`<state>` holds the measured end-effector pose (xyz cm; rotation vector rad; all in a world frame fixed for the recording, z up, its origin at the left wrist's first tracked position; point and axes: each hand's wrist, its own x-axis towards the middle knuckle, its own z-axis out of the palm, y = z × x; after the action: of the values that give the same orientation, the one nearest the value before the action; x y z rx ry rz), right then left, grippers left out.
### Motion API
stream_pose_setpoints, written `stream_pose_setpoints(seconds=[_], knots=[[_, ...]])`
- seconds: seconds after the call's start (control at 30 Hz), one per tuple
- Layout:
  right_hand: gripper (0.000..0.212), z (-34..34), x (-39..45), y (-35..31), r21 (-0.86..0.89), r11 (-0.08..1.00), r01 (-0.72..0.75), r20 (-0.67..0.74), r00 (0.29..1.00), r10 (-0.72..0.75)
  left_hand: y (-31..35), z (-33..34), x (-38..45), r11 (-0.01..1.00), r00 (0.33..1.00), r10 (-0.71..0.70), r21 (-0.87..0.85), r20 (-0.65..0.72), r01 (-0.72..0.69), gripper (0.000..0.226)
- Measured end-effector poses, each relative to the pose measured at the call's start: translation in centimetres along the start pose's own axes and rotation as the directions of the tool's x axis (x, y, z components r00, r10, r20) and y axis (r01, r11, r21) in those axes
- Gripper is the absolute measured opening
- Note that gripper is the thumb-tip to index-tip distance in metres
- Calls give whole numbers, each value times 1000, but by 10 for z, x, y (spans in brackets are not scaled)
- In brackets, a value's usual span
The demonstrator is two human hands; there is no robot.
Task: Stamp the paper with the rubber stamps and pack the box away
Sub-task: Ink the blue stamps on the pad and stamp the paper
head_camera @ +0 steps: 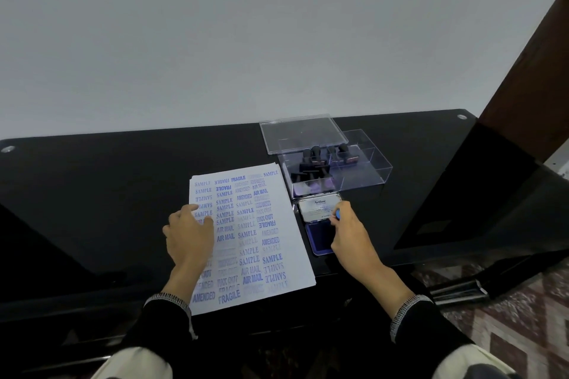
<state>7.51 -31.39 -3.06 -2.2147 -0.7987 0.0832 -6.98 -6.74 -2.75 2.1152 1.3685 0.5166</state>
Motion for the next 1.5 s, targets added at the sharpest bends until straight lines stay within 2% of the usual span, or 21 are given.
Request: stream_pose_setpoints(seconds=[0.17,0.33,0.57,0.93,1.3,1.5], knots=[[36,-9,1,-3,75,997,-15,66,998,10,-5,2,2,982,1000,17,-189,-22,-21,34],[38,-14,10,0,74,997,-8,110,994,0,-4,-2,1,949,999,-21,-316,-40,7,25],[40,-15,19,1,64,995,-77,178,982,65,-4,-2,2,954,998,-6,-301,-67,-14,25],[31,2,-8,5,44,999,-32,-32,999,34,-14,-8,2,961,997,36,-273,-61,-51,31],[36,-13,14,-1,89,995,-41,132,991,29,-29,-8,0,947,987,150,-277,-57,-160,31],[36,-7,3,0,93,995,-38,72,997,31,-31,-6,-3,948,985,161,-268,-67,-173,30]])
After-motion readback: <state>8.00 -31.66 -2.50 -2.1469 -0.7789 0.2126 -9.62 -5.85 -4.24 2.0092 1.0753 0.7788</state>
